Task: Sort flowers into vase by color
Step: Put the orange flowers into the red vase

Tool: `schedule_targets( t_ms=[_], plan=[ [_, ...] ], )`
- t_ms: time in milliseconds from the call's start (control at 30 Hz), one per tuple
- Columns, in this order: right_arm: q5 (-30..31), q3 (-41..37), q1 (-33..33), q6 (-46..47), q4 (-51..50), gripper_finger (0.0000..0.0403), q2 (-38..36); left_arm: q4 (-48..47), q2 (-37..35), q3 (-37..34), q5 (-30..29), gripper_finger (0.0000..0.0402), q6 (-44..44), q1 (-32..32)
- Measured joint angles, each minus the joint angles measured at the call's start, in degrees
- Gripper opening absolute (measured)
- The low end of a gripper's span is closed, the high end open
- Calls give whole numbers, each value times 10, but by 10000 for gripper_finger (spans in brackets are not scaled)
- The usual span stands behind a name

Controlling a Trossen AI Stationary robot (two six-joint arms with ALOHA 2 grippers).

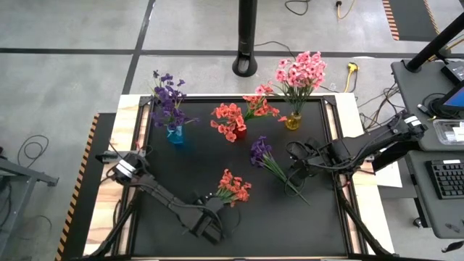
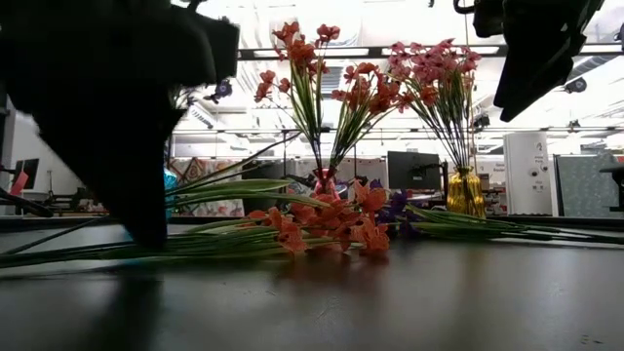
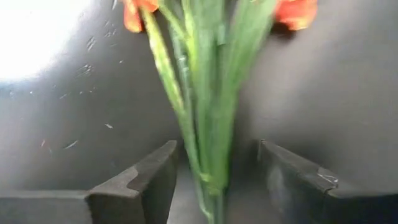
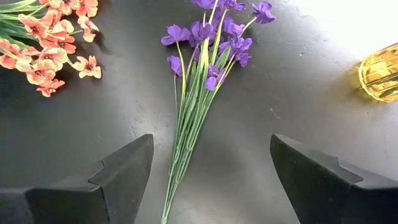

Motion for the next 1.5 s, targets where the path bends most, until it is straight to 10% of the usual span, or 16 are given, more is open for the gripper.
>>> schedule_targets(
  t_ms=[400,667,900,1167,1500],
  plan=[
    [0,0,0,0,2,315,0,18,0,-37,2,19,-35,3],
    [-15,0,0,-12,2,315,0,15,-1,-33,-3,4,-35,-1],
    [17,-3,29,-44,28,315,0,22,-47,-10,-120,2,2,-35],
    [94,-21,141,-99,152,315,0,213,-112,-8,-277,1,293,-74],
    [150,-142,252,-373,654,315,39,552,-119,-31,-266,0,696,-43]
  ],
)
